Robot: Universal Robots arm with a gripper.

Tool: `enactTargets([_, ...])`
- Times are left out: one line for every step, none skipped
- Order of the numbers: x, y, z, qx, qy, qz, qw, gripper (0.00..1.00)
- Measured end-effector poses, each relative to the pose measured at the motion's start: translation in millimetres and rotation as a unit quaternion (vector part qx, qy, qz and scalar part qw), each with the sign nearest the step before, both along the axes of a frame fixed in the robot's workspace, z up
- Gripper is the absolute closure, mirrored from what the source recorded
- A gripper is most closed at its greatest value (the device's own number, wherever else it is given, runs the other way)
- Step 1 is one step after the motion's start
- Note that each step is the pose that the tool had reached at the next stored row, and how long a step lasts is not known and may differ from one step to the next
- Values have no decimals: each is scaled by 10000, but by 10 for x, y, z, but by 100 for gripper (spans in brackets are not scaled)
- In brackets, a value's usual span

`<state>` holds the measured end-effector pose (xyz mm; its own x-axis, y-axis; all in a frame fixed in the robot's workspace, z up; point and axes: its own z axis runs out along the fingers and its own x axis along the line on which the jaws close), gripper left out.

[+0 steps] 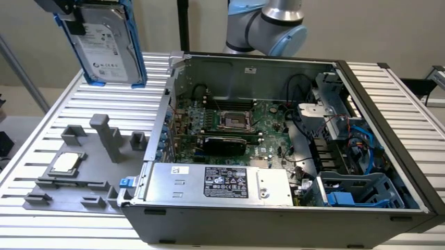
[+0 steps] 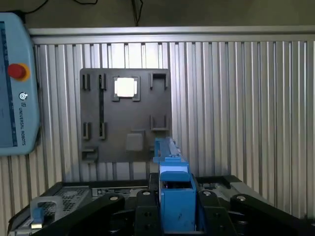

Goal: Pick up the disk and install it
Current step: 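Pick up the disk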

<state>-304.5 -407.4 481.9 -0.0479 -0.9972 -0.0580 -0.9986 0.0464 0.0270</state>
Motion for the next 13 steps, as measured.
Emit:
enactTargets([46,-13,41,3,0,-1,10000,67])
enactTargets([91,-26,81,7,0,-1,10000,67])
enactTargets([139,-40,122,11,0,0,10000,67])
enactTargets([184,-53,159,15,0,0,10000,67])
enactTargets([229,-65,195,20,0,0,10000,67])
enactTargets([273,-78,231,24,0,-1,10000,67])
enactTargets([319,-91,264,29,0,0,10000,67])
enactTargets([363,-103,295,34,0,0,10000,67])
enactTargets([411,-117,323,39,0,-1,10000,67])
enactTargets([456,-130,346,43,0,-1,10000,67])
enactTargets([501,-145,363,46,0,0,10000,67])
enactTargets([547,-160,374,49,0,0,10000,67])
enactTargets([591,-176,380,51,0,-1,10000,67])
